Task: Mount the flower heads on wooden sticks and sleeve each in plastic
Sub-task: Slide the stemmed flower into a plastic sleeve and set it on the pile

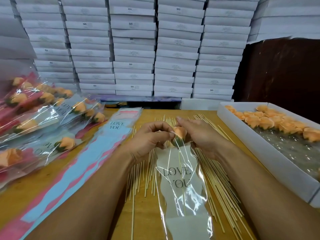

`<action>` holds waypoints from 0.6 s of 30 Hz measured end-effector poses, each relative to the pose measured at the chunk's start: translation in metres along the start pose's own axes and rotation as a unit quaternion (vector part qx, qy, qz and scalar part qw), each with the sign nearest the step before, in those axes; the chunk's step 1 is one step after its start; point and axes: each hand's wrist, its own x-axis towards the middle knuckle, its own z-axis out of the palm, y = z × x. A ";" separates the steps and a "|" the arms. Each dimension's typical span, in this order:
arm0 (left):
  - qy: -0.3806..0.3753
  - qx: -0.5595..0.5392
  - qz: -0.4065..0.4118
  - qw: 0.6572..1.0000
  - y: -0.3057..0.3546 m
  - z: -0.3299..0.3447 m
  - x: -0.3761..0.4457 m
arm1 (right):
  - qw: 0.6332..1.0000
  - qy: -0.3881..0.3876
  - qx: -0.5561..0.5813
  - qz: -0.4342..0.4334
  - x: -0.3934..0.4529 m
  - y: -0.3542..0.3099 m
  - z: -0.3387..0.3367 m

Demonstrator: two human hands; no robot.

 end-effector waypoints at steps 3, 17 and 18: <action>0.009 0.007 -0.003 1.000 0.001 0.000 0.000 | 1.000 -0.021 -0.011 -0.009 -0.004 -0.003 0.000; 0.010 -0.006 0.008 1.000 -0.001 0.002 0.000 | 0.983 -0.177 0.051 0.018 0.000 0.003 -0.012; 0.010 -0.015 0.001 1.000 0.000 0.002 -0.001 | 0.981 -0.184 0.064 0.009 0.001 0.004 -0.015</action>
